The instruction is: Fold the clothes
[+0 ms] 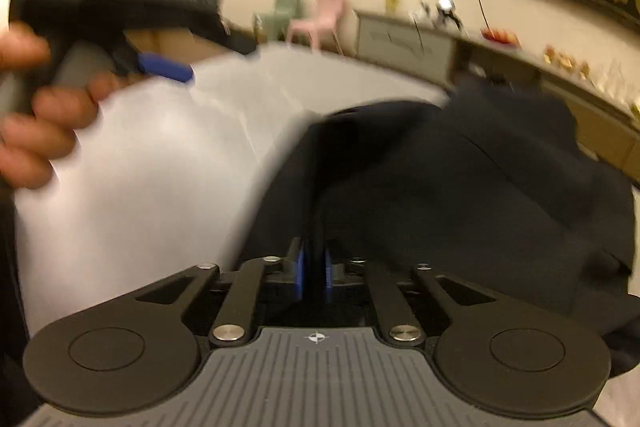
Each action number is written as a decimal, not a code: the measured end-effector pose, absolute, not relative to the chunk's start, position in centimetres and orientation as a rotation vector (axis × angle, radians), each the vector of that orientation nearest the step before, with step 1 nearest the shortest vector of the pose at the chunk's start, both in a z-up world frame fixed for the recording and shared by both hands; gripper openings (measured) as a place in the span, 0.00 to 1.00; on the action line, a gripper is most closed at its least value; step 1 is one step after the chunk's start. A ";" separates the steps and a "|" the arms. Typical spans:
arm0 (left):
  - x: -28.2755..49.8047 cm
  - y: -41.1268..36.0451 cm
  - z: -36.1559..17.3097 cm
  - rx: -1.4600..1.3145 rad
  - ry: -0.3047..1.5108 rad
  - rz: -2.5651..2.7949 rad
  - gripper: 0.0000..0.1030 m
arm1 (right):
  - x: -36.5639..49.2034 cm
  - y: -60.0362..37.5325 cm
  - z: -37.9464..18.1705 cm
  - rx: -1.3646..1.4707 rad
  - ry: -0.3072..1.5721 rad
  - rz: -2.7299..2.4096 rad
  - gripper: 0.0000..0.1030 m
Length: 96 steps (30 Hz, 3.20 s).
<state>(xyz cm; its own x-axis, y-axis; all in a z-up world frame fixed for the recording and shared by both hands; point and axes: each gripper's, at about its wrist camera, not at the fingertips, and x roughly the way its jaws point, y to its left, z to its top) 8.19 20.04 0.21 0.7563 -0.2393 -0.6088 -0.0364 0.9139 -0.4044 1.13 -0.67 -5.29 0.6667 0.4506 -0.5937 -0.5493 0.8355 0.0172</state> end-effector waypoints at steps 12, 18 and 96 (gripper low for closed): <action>9.9 6.8 -6.1 0.022 0.769 -0.239 0.33 | 7.1 -11.7 -6.3 0.138 0.691 0.081 0.21; 10.2 16.3 -1.1 -0.256 0.650 -0.078 0.05 | 6.7 -12.5 -4.2 0.074 0.633 0.008 0.00; 11.7 22.9 0.2 -0.385 0.607 -0.076 0.07 | 6.5 -19.6 -4.6 0.420 0.600 -0.122 0.87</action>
